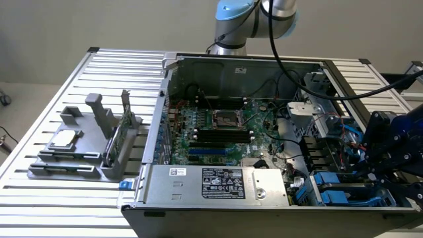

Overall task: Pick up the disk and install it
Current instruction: 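Insert the first disk wire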

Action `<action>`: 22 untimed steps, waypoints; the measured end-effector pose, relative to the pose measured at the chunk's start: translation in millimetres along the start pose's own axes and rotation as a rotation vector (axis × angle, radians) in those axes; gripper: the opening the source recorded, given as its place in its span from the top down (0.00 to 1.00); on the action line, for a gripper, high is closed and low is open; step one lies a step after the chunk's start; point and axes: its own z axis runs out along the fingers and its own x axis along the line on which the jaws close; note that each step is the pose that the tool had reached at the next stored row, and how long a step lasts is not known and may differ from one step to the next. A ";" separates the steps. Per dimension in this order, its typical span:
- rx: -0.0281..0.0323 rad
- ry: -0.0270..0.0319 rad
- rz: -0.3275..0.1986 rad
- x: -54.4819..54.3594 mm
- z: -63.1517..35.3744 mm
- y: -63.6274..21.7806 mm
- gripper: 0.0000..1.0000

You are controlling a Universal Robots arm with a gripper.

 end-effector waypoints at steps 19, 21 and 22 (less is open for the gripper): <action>-0.0067 0.0009 0.016 -0.5 2.8 0.2 0.83; -0.0073 0.0008 0.019 -0.6 3.0 0.2 0.83; -0.0076 0.0009 0.020 -0.6 3.2 0.2 0.83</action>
